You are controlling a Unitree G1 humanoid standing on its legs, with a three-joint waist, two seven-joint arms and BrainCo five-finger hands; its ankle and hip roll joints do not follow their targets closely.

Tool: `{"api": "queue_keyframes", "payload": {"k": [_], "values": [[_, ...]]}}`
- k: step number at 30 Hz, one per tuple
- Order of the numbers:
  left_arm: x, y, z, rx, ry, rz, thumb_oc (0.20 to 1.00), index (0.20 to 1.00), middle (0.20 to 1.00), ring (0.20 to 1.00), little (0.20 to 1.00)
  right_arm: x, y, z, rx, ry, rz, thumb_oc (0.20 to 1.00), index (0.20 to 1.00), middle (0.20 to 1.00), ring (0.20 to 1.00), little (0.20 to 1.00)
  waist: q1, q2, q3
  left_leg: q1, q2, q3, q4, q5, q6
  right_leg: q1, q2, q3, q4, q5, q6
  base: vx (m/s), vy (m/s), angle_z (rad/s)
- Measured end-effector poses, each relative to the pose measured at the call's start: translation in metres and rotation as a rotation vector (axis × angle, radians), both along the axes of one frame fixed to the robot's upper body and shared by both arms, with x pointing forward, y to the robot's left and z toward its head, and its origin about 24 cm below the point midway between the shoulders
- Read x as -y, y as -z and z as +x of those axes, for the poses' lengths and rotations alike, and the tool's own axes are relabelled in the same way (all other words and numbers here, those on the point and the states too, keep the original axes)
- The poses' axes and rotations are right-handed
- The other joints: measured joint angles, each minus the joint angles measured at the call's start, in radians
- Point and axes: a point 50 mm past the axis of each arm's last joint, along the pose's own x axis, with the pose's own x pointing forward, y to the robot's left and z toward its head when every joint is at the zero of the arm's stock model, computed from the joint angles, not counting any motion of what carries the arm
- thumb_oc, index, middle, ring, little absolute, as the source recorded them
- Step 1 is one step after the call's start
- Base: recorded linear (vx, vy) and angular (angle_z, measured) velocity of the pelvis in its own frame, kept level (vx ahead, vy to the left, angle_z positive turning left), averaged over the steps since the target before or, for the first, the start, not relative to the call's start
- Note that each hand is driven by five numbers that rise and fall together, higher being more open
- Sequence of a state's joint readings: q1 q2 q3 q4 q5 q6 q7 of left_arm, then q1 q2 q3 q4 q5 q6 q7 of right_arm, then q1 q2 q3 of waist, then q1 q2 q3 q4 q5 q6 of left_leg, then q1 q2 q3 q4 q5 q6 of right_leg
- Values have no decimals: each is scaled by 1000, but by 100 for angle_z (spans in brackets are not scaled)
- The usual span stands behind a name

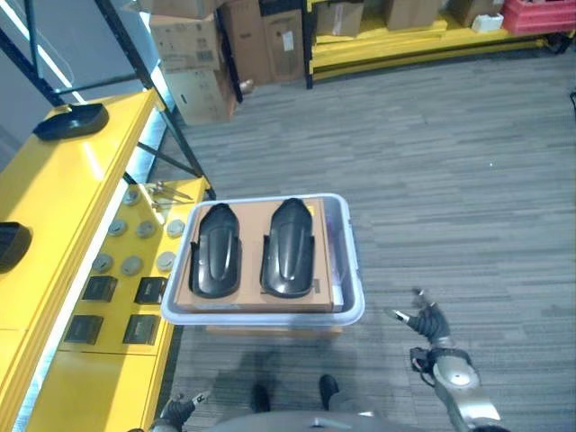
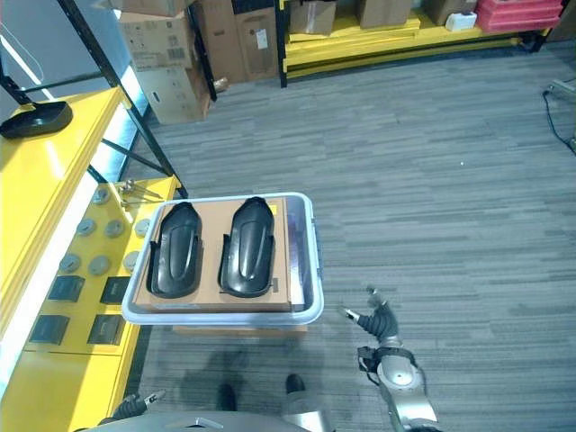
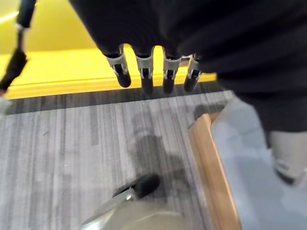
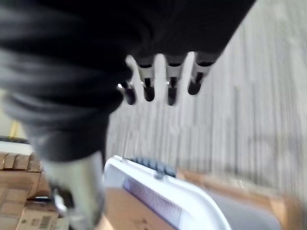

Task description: Move parts from the plastic box to the shelf.

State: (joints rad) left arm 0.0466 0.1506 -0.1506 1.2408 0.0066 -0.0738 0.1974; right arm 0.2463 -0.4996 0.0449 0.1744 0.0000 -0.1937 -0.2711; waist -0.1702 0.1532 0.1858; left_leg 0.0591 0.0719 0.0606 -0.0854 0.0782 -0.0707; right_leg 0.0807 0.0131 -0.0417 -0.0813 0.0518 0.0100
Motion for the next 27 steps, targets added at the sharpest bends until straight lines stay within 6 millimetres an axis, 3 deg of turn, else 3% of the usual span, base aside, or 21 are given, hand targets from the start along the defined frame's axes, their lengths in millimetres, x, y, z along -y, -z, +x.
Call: {"api": "queue_keyframes", "payload": {"k": [2, 5, 7, 9, 12, 14, 18, 22, 27], "values": [[-2, -2, 7, 29, 2, 23, 1000, 1000, 1000, 1000, 1000, -11, -19, 7, 113, -40, -79, 1000, 1000, 1000, 1000, 1000, 2, -25, 12, -1, -29, 0, 3, -6, 9, -1, -31, 4, -4, -1, 23, 53, 40, -1], [0, -5, 20, 72, 19, 21, 1000, 1000, 1000, 1000, 1000, -16, -26, 21, 171, -38, -121, 1000, 1000, 1000, 1000, 1000, 17, -50, 16, -16, -55, -6, -2, -10, 21, -17, -58, 5, -7, -1, 47, -14, 9, 8], [2, -7, 25, 93, 31, 21, 1000, 1000, 1000, 1000, 1000, -17, -31, 31, 193, -42, -142, 1000, 1000, 1000, 1000, 1000, 32, -49, 16, -24, -65, -6, -3, -17, 27, -23, -67, 7, -7, -3, 57, -129, -7, -1], [5, -10, 34, 127, 78, 33, 1000, 1000, 1000, 1000, 1000, -22, -39, 56, 211, -88, -252, 1000, 1000, 1000, 1000, 1000, 41, -44, 16, -65, -71, -5, -3, -11, 33, -62, -72, 12, -7, 13, 70, -142, -12, -10], [22, -21, 71, 240, 181, 18, 1000, 1000, 1000, 1000, 1000, -21, -83, 104, 372, -50, -362, 1000, 1000, 1000, 1000, 1000, 81, -25, 36, -162, -71, -8, -3, 25, 33, -151, -75, -8, 0, 53, 60, -130, -10, 18], [24, -22, 75, 248, 216, 26, 1000, 1000, 1000, 1000, 1000, -28, -90, 121, 386, -55, -388, 1000, 1000, 1000, 1000, 1000, 86, -27, 47, -185, -68, -11, -3, 31, 35, -176, -72, -16, -7, 51, 65, -161, -24, 17], [27, -29, 93, 294, 233, 30, 1000, 1000, 1000, 1000, 1000, -28, -125, 146, 463, -41, -506, 1000, 1000, 1000, 1000, 1000, 115, -16, 119, -260, -65, -36, 2, 73, 45, -234, -66, -44, 0, 77, 55, -71, -21, 19], [25, -27, 91, 277, 234, 39, 1000, 1000, 1000, 1000, 1000, -24, -124, 156, 440, 19, -515, 1000, 1000, 1000, 1000, 1000, 163, -6, 148, -292, -64, -59, 3, 89, 47, -255, -64, -67, 0, 78, 53, -20, -4, 18], [23, -26, 89, 270, 225, 45, 1000, 1000, 1000, 1000, 1000, -24, -113, 163, 365, 53, -510, 1000, 1000, 1000, 1000, 1000, 171, 5, 171, -307, -66, -84, 3, 92, 43, -259, -64, -92, -1, 71, 55, 8, 8, 14]]}}
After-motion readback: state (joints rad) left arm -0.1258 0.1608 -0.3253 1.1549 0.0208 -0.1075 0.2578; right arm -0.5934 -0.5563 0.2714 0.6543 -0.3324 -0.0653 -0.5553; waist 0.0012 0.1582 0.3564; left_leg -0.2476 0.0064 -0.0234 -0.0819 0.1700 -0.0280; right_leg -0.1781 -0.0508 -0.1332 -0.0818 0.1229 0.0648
